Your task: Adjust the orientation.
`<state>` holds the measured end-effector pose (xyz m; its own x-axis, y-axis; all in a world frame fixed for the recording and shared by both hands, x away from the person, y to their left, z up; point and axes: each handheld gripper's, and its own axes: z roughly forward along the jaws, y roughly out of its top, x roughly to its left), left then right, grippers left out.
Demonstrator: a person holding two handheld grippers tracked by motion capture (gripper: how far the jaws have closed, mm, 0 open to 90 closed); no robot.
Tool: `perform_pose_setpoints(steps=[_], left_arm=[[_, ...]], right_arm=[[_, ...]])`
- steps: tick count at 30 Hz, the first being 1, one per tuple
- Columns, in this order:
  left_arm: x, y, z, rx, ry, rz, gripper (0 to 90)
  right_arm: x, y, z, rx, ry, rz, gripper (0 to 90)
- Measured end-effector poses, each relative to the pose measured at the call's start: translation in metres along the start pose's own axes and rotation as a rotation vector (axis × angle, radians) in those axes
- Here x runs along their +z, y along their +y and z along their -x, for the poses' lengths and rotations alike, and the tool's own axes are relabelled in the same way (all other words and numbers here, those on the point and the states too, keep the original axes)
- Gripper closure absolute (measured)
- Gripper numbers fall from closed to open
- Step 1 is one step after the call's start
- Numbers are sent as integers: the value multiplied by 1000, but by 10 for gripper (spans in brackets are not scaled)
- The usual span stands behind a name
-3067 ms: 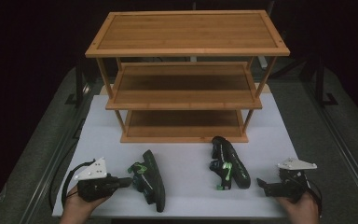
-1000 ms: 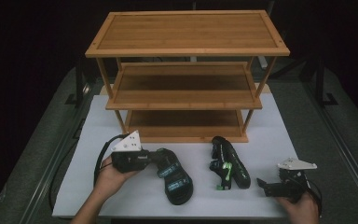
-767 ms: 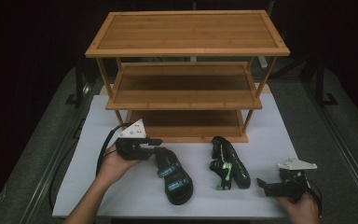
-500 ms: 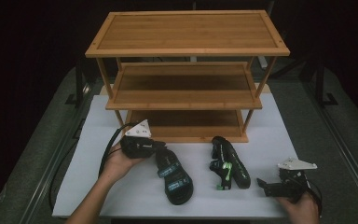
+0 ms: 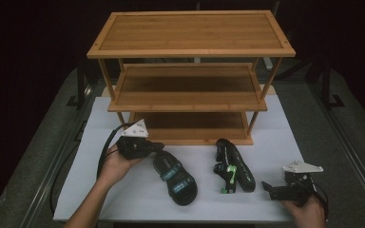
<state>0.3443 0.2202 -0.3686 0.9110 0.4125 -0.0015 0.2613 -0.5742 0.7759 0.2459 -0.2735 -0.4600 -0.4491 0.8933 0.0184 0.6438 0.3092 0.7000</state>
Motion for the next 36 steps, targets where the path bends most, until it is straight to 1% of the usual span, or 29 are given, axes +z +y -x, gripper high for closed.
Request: perform_pose_setpoints(steps=[5, 6, 8, 10, 11, 13, 15, 16, 17, 18, 20, 21, 22, 24, 25, 26, 28, 29, 31, 34, 35, 36], left_arm=[[-16, -11, -8, -37, 39, 8, 883], [-20, -14, -10, -40, 48, 5, 883], [-27, -20, -14, -59, 71, 5, 883], [-32, -26, -18, -79, 76, 8, 882], [-34, -32, -19, -91, 77, 4, 882], [-33, -33, -20, -92, 78, 5, 881], [-34, -36, -21, -109, 64, 25, 876], [-34, -37, -22, -111, 62, 31, 867], [-35, -37, -23, -112, 64, 38, 821], [-35, -37, -24, -115, 66, 48, 821], [-39, -39, -29, -135, 70, 78, 768], [-41, -40, -32, -147, 69, 90, 771], [-42, -41, -35, -155, 75, 98, 798], [-43, -45, -43, -180, 98, 105, 844], [-43, -48, -48, -196, 108, 109, 851], [-41, -51, -52, -198, 112, 106, 890], [-35, -54, -57, -202, 112, 82, 900], [-30, -56, -60, -196, 108, 67, 900], [-19, -58, -63, -190, 92, 55, 900], [-1, -59, -64, -201, 63, 47, 900], [5, -59, -65, -186, 53, 37, 900], [11, -60, -65, -180, 43, 27, 900]], right_arm=[[0, 0, 0, 0, 0, 0, 0], [0, 0, 0, -1, 0, 0, 0], [0, 0, 0, 0, 0, 0, 0], [0, 0, 0, 0, 0, 0, 0], [0, 0, 0, 0, 0, 0, 0], [0, 0, 0, 0, 0, 0, 0], [0, 0, 0, 0, 0, 0, 0], [0, 0, 0, 0, 0, -1, 0], [0, 0, 0, 0, 0, -1, 0], [0, 0, 0, 0, 0, -1, 0], [0, 0, 0, 0, -1, -1, 0], [0, 0, 0, 0, -1, -1, 0], [0, 0, 0, 0, 0, -1, 0], [0, 0, 0, -1, -1, 0, 0], [0, 0, 0, 0, -1, 0, 0], [0, 0, 0, 0, 0, -1, 0], [0, 0, 0, 0, 0, -1, 0], [0, 0, 0, 0, -1, 0, 0], [0, 0, 0, 0, -1, 0, 0], [0, 0, 0, 0, 0, -1, 0], [0, 0, 0, 0, 0, -1, 0], [0, 0, 0, 0, 0, -1, 0]])
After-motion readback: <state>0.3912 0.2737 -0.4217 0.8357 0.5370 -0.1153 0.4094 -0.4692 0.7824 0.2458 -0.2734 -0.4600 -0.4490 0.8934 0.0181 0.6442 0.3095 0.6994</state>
